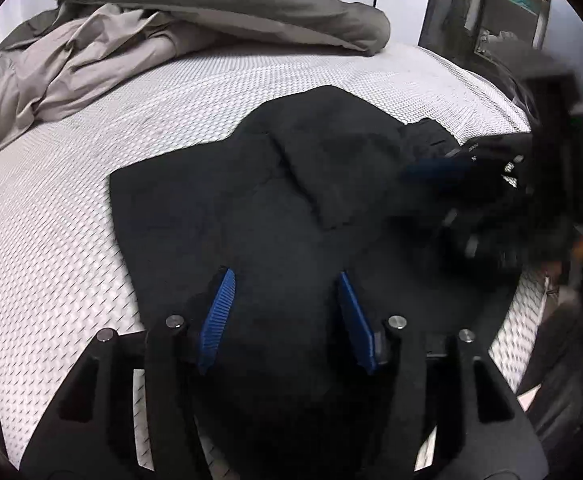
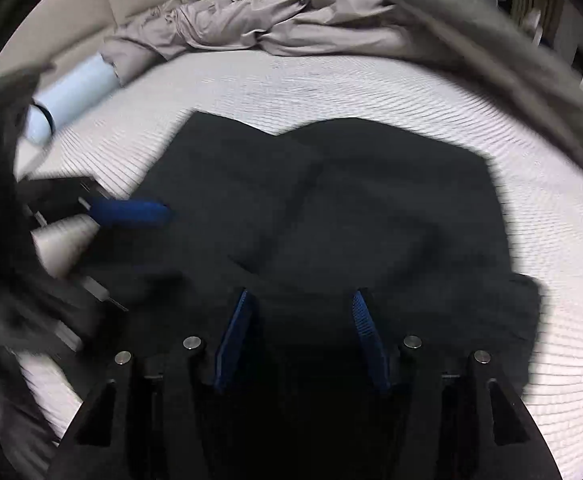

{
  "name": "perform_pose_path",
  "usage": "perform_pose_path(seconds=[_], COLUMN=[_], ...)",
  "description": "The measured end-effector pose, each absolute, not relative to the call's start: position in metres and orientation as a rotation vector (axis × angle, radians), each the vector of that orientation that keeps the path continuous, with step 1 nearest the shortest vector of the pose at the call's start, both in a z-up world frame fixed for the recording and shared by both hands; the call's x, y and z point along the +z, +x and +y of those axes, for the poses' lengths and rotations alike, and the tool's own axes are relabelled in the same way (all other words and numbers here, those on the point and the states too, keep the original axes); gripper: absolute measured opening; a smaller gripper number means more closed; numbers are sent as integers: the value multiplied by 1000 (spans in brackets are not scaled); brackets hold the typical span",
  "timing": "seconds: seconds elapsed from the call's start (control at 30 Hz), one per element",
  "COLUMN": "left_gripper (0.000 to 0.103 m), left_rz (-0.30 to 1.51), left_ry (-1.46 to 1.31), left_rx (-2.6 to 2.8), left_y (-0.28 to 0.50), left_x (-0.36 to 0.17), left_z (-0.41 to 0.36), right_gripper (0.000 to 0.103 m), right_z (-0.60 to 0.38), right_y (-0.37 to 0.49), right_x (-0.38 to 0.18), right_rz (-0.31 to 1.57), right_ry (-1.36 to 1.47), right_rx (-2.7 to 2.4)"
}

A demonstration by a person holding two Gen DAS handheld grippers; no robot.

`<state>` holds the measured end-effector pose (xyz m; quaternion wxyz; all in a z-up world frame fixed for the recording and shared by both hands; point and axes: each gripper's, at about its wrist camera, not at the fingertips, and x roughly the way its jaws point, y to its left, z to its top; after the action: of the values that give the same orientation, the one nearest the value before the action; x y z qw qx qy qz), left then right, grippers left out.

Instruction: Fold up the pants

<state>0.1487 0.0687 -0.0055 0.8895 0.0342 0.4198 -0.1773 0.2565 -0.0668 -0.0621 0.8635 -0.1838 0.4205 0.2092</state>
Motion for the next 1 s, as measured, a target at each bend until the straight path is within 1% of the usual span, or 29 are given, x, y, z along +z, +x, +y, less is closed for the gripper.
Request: perform_pose_path(seconds=[0.07, 0.13, 0.23, 0.3, 0.4, 0.43, 0.53, 0.57, 0.6, 0.63, 0.67, 0.73, 0.83, 0.87, 0.9, 0.93, 1.0], left_gripper=[54, 53, 55, 55, 56, 56, 57, 61, 69, 72, 73, 73, 72, 68, 58, 51, 41], left_rz=[885, 857, 783, 802, 874, 868, 852, 849, 850, 854, 862, 866, 858, 864, 876, 915, 941], left_ry=[77, 59, 22, 56, 121, 132, 126, 125, 122, 109, 81, 20, -105, -154, -216, -289, -359], left_rx=[-284, -254, -292, -315, -327, -331, -345, -331, -317, -299, -296, -305, -256, -227, -210, -221, -236], left_y=[138, 126, 109, 107, 112, 109, 93, 89, 85, 82, 80, 81, 94, 100, 105, 114, 120], left_x=[1, 12, 27, 21, -6, -9, -2, -1, -1, -1, -1, 0, 0, -2, -7, -16, -24], left_z=[83, 89, 79, 65, 52, 51, 70, 77, 81, 88, 94, 106, 131, 139, 147, 155, 162], right_gripper=[46, 46, 48, 52, 52, 52, 59, 57, 57, 58, 68, 69, 69, 69, 69, 69, 63], right_z=[-98, -115, -100, -73, -42, -45, -82, -99, -118, -135, -151, -168, -193, -201, -204, -211, -221], right_y=[251, 239, 221, 213, 211, 208, 205, 207, 206, 205, 205, 207, 224, 234, 241, 246, 254], right_x=[-54, -43, -29, -31, -56, -61, -58, -55, -51, -46, -42, -39, -35, -39, -44, -55, -68], right_rz=[871, 843, 811, 818, 867, 860, 833, 831, 830, 823, 827, 864, 865, 889, 916, 951, 974], right_ry=[-366, -308, -237, -256, -374, -420, -457, -431, -394, -353, -297, -172, -8, 72, 130, 194, 291], right_rx=[403, 406, 479, 571, 596, 594, 500, 480, 469, 450, 435, 474, 496, 492, 479, 458, 473])
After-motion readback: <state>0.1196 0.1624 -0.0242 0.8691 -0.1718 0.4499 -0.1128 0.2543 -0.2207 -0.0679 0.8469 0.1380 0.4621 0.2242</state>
